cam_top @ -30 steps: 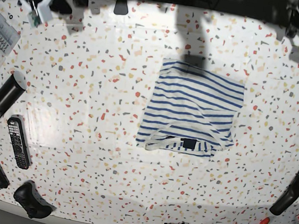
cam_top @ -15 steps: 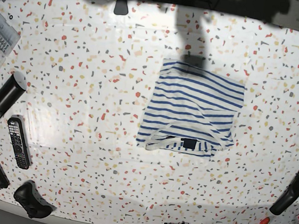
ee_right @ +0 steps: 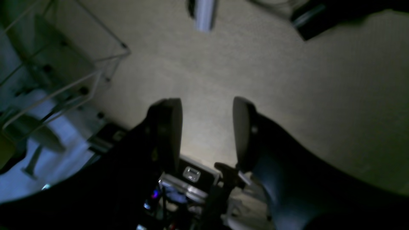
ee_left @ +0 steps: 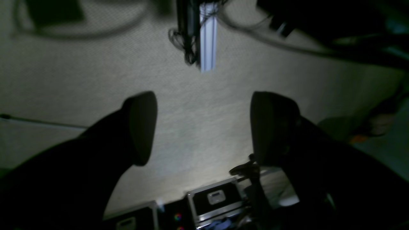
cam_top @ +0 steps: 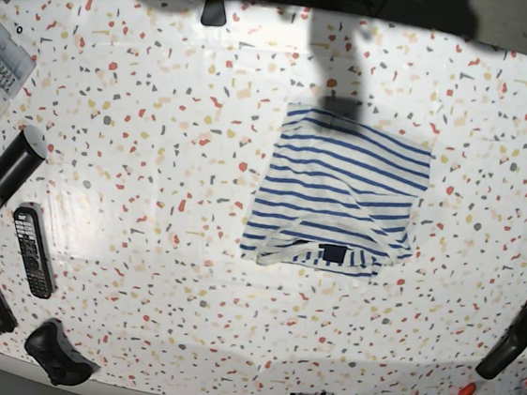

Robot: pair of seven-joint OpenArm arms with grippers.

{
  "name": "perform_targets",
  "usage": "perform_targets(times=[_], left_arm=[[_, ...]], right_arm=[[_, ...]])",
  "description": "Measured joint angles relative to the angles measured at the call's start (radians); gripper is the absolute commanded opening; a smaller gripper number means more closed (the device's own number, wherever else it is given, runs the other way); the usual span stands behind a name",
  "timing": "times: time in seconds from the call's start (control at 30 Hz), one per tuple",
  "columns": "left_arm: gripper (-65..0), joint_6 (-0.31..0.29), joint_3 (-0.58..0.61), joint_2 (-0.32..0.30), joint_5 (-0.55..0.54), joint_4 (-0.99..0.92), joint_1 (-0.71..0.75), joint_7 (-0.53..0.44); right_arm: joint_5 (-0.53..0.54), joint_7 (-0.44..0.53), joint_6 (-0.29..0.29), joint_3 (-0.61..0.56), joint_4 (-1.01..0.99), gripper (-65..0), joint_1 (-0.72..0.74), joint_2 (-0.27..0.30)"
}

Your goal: Layout the t-shirt on the table in an organized manner, then fold the t-shirt properly

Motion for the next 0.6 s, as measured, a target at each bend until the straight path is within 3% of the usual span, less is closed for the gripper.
perform_targets(times=[0.13,0.27,0.4,0.6], left_arm=[[-23.3,0.003,-0.001,-0.008,0.001,-0.049,-0.061,-0.003],[-23.3,0.005,-0.001,-0.006,-0.006,-0.047,-0.084,-0.011],[-23.3,0.083,-0.001,0.005,0.021,-0.05,-0.068,-0.005],[-23.3,0.097,-0.001,0.009,0.031,-0.05,-0.072,-0.008]], right_arm=[[-0.006,0.038,-0.004,-0.133,-0.227,-39.6,0.205,-0.013],[-0.003,0.04,-0.03,-0.243,-0.31,-39.6,0.347,-0.03],[-0.003,0.034,-0.072,-0.311,-0.316,-39.6,0.391,-0.05],[0.0,0.04,-0.074,-0.335,-0.316,-39.6,0.394,-0.105]])
